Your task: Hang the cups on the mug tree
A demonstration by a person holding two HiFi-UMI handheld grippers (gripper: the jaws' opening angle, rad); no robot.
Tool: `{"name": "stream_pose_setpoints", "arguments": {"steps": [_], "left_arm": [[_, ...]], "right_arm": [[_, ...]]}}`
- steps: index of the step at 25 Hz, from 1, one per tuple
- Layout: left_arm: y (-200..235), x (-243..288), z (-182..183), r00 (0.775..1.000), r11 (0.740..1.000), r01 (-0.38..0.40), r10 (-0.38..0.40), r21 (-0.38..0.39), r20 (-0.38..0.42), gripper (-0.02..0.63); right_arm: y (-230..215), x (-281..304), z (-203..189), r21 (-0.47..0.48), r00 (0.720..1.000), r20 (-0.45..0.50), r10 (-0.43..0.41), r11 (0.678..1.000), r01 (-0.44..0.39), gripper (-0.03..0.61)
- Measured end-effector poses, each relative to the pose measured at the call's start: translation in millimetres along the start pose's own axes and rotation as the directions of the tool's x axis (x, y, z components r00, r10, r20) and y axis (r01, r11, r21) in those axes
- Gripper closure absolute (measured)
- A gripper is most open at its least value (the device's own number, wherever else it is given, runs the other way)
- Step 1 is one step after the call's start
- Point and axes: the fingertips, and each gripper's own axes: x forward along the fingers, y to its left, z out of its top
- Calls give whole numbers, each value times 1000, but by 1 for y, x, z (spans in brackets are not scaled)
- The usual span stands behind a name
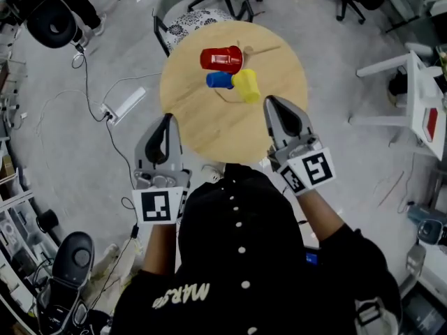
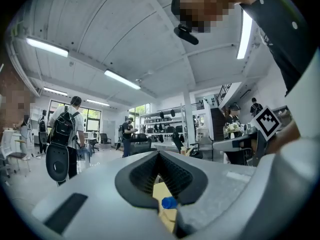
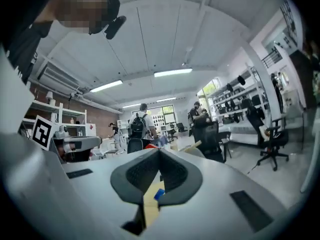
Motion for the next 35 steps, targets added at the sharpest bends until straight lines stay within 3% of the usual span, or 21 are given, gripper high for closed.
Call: {"name": "stream_pose_setpoints", "arguments": {"steps": [6, 13, 17, 26, 35], "left_arm": [[0, -8, 32, 999, 999, -17, 15, 43, 31, 618], [5, -26, 63, 993, 998, -46, 42, 35, 106, 618], [11, -39, 74, 988, 996, -80, 76, 28, 137, 618], [29, -62, 77, 979, 989, -148, 143, 27, 144, 618], [23, -59, 77, 980, 990, -137, 130, 36, 152, 618]], "right_arm": [[-12, -22, 58, -110, 995, 89, -43, 993, 53, 586], [-20, -50, 95, -154, 985, 156, -76, 983, 100, 581], [-31, -63, 105, -154, 976, 176, -126, 976, 154, 578], [-38, -80, 121, -165, 968, 211, -132, 972, 169, 578], [-41, -86, 114, -171, 969, 197, -146, 969, 181, 578]]}}
